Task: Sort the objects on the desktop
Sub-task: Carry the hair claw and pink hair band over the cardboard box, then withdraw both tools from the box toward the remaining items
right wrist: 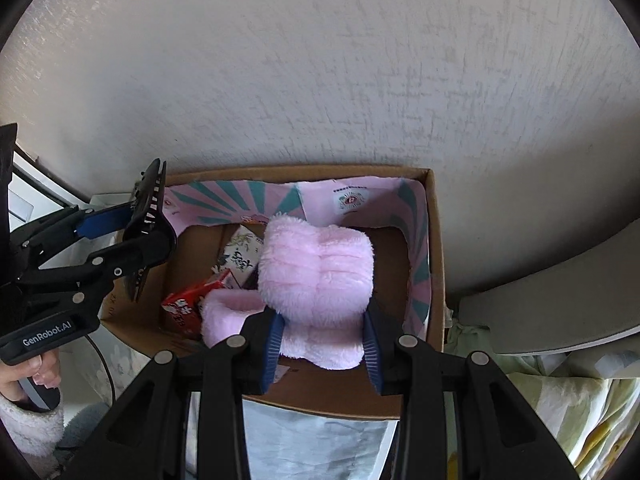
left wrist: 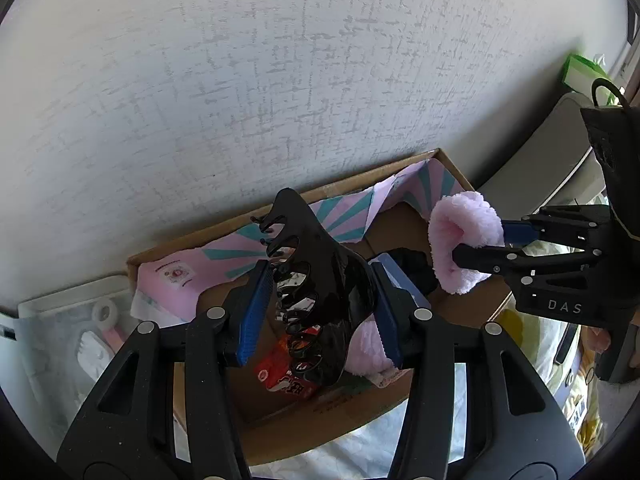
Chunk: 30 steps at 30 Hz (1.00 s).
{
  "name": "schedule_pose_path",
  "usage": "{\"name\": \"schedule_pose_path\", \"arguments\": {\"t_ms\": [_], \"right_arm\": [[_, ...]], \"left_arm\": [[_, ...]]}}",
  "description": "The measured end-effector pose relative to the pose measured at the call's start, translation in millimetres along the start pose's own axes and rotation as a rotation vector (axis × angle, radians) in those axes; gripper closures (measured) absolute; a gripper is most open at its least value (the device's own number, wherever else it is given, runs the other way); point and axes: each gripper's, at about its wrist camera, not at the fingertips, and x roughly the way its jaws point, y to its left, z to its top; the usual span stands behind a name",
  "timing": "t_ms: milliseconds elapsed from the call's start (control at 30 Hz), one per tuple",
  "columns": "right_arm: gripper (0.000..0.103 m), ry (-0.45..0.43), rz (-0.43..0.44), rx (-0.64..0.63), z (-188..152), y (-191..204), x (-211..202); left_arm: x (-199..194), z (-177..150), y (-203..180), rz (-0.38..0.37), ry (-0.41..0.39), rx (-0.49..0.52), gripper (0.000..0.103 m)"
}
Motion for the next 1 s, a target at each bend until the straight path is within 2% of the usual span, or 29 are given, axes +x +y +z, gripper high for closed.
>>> {"name": "schedule_pose_path", "arguments": {"t_ms": [133,167,233,267,300,333,367,400,467,667,900,1000], "right_arm": [[0.069,0.017,0.004,-0.014,4,-3,4],[0.066,0.026,0.001,-0.017,4,9,13],[0.059,0.046,-0.016,-0.033,6,4,18],[0.045,0.047,-0.028,-0.041,7,5,19],[0.033,0.044,-0.042,-0.045,8,5,18],[0.011,0.032,-0.044,-0.045,9,5,20],[0.003,0.012,-0.034,-0.047,9,5,16],[0.0,-0.01,-0.006,-0.05,8,4,11],[0.0,-0.04,0.03,-0.047,7,4,1],[0.0,-0.151,0.042,-0.024,5,10,-34],[0.0,-0.224,-0.038,-0.065,10,20,-68],[0.0,-0.266,-0.02,-0.068,5,20,-87]], "left_arm": [[2,5,-2,-0.002,0.017,-0.003,0.057],[4,6,-2,-0.006,0.028,-0.006,0.055],[8,9,-2,0.002,0.043,-0.015,0.027],[7,8,-2,0.015,0.041,-0.014,0.001],[6,7,-2,0.02,0.032,-0.008,0.0],[2,7,-1,0.021,0.025,-0.003,0.0],[-1,6,-2,0.015,0.012,0.009,0.0],[-4,6,-2,0.017,0.0,0.02,0.0],[-11,7,-3,0.033,-0.022,0.031,0.0],[-43,9,13,0.04,-0.095,0.005,0.0],[-75,3,42,0.087,-0.132,-0.026,0.0],[-88,-3,53,0.093,-0.15,-0.041,0.0]]}}
